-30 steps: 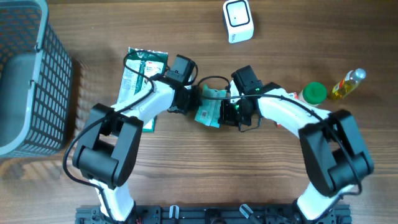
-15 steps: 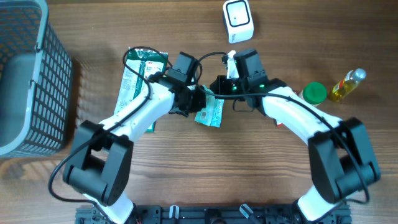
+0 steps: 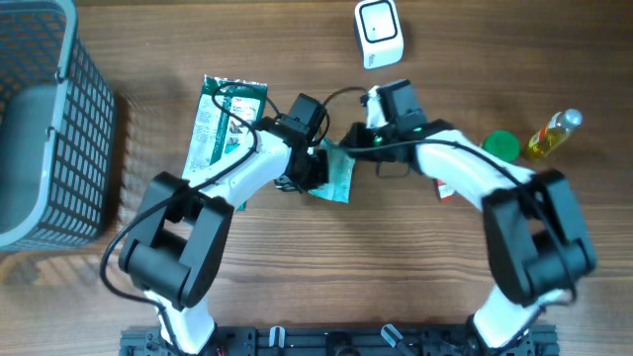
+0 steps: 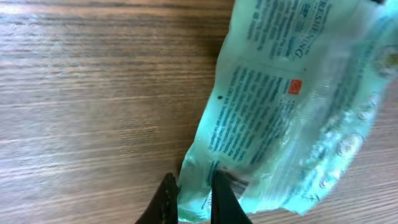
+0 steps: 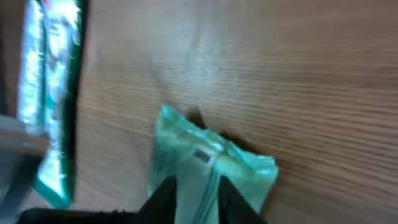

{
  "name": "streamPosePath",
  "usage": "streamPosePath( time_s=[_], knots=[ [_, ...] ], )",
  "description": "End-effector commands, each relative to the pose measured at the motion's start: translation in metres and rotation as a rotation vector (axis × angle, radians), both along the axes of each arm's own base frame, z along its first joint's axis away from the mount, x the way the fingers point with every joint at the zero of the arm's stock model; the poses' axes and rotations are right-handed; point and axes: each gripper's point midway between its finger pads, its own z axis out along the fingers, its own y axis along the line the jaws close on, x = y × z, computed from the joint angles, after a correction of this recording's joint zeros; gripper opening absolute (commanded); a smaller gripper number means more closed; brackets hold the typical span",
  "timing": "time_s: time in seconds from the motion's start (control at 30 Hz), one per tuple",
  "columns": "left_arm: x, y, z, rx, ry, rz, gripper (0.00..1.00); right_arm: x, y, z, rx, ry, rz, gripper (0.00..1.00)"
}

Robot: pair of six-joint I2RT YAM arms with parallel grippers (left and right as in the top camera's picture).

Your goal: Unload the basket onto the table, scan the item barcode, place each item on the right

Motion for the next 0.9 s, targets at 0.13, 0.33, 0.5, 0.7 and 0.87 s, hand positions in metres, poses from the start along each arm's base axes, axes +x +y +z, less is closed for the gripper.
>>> streamPosePath(
  time_s=[0.13,0.33,0.5,0.7,0.87],
  knots=[
    [0.012,-0.003,0.088,-0.112,-0.208,0.022,0.09,0.024,-0.019,0.065,-0.026,-0.184,-0.025,0.31],
    [-0.013,-0.015,0.048,-0.041,-0.08,-0.039,0.07,0.026,-0.028,0.027,-0.098,-0.116,-0.051,0.47],
    [-0.014,-0.013,-0.005,0.027,0.007,-0.041,0.05,0.031,-0.02,0.0,-0.081,-0.095,-0.019,0.49],
    [0.004,0.019,-0.014,0.156,-0.05,-0.018,0.05,0.003,-0.028,-0.031,-0.125,0.065,-0.015,0.45],
    [0.042,0.04,-0.007,0.272,-0.22,-0.091,0.04,-0.033,-0.041,-0.044,-0.183,0.228,-0.006,0.49]
  ],
)
